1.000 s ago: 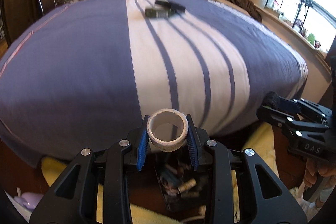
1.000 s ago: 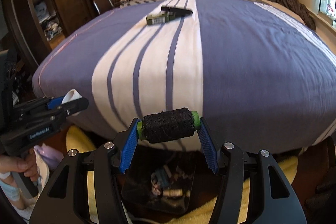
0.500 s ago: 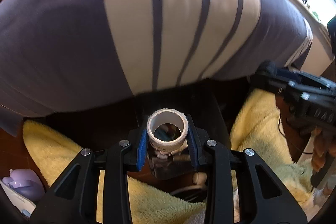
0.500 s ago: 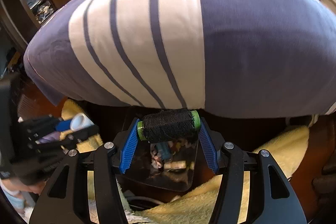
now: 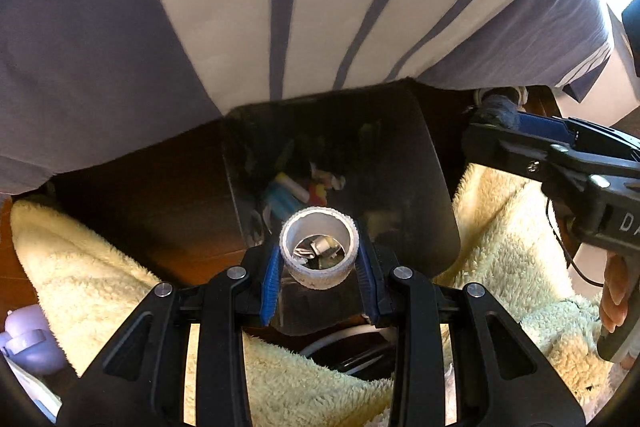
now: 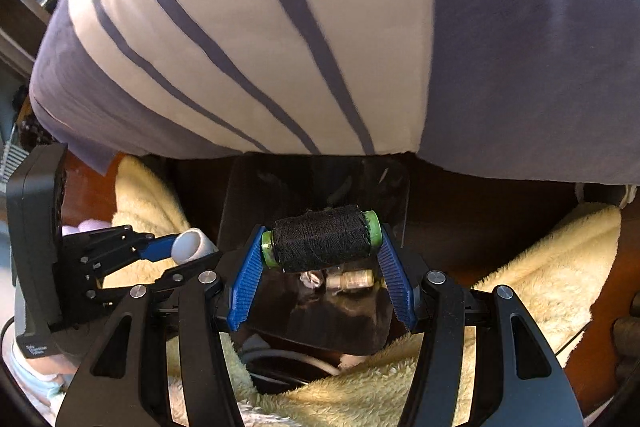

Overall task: Collect trash
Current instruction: 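Open both tools to drop the tape roll and roller into the bin, then raise both open tools back up toward the last items on the bed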

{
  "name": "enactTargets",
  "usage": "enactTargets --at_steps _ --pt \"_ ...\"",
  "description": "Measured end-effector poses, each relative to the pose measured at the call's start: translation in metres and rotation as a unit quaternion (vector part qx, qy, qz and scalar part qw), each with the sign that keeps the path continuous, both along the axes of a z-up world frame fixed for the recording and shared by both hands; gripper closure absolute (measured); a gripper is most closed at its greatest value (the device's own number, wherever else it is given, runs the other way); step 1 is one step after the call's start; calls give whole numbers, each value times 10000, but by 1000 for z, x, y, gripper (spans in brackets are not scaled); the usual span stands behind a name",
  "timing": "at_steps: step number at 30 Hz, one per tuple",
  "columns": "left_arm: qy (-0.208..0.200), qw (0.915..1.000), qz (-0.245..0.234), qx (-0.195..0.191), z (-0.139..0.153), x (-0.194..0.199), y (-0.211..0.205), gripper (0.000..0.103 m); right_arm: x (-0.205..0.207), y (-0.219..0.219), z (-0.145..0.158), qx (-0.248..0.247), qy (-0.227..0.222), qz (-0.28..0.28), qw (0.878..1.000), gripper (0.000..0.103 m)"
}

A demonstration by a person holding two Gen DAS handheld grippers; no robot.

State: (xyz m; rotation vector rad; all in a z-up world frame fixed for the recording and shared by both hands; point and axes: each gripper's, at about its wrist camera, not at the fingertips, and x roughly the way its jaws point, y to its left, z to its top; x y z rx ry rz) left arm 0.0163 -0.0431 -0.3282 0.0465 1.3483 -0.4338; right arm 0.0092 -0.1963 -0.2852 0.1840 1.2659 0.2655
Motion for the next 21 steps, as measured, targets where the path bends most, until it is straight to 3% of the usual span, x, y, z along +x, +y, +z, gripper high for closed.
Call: enactTargets --at_steps 9,14,21 --pt "170 9998 43 -93 -10 3 1 70 7 1 -13 34 263 17 9996 46" --pt "70 9999 100 -94 -2 3 5 45 10 0 -7 -1 171 -72 9998 36" --pt "-317 9991 295 -50 25 -2 13 31 2 -14 13 -145 -120 -328 9993 26"
